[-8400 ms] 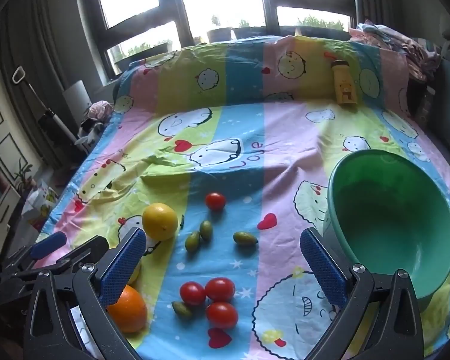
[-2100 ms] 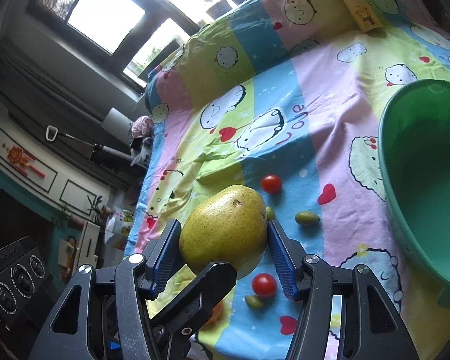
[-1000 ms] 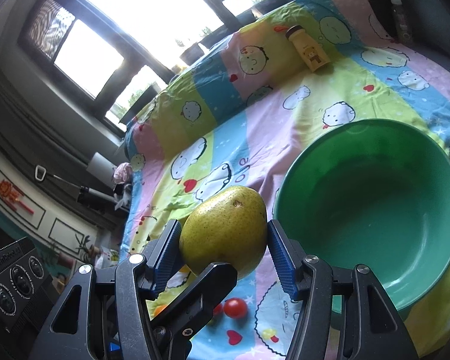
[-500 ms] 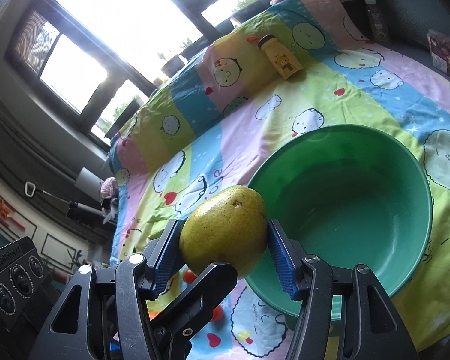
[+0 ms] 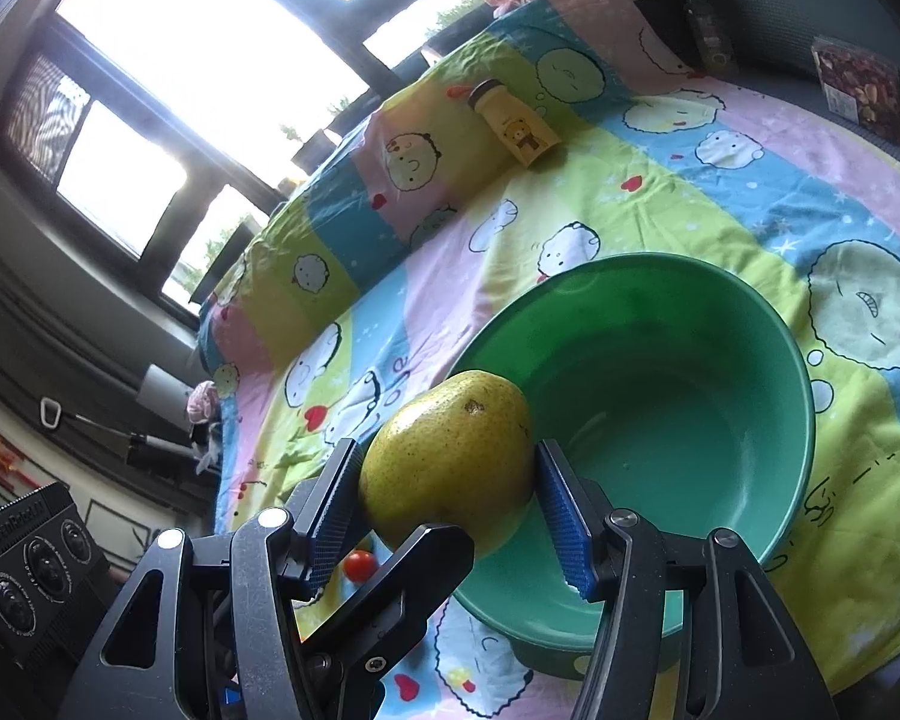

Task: Organize fruits
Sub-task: 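Lower the pear into the green basin and open the right tool, then move the right tool back toward the orange, then close the right tool's fingers around the orange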

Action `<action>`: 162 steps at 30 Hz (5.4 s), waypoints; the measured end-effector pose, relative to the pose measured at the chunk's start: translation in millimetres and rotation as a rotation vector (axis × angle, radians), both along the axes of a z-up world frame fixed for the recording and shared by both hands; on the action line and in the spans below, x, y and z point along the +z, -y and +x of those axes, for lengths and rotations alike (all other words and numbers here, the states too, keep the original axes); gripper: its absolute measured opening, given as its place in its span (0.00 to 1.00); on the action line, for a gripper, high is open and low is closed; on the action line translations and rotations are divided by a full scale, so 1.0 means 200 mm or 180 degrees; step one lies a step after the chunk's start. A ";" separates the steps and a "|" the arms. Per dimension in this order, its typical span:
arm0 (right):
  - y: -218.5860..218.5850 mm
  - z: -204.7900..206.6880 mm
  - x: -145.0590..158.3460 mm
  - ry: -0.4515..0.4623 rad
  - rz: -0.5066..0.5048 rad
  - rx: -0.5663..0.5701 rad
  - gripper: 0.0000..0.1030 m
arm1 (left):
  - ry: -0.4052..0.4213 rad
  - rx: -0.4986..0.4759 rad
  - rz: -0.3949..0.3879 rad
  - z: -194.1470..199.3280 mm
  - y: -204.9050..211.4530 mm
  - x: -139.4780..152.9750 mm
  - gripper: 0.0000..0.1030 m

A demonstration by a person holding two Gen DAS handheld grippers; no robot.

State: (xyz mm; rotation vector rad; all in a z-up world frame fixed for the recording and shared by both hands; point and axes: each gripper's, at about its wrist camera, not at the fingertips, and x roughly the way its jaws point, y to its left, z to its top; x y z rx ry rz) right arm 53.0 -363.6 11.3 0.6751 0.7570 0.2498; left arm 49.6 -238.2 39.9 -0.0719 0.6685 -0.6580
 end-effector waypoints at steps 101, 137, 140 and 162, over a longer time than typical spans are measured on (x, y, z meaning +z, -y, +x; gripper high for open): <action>-0.66 -0.07 -0.05 0.0352 -0.0282 0.0956 0.90 | -0.0626 0.2071 0.0202 -0.38 -1.08 -0.23 0.87; -1.19 -0.07 -0.31 -0.0459 -0.0023 0.2104 0.83 | -0.1204 0.1942 -0.0077 -0.45 -1.21 -0.43 0.86; -1.21 -0.06 -0.33 -0.0528 0.0011 0.2141 0.82 | -0.1223 0.1938 -0.0092 -0.44 -1.21 -0.44 0.85; -1.32 -0.05 -0.39 -0.0694 -0.0223 0.2324 0.74 | -0.1465 0.1892 -0.0082 -0.39 -1.20 -0.52 0.64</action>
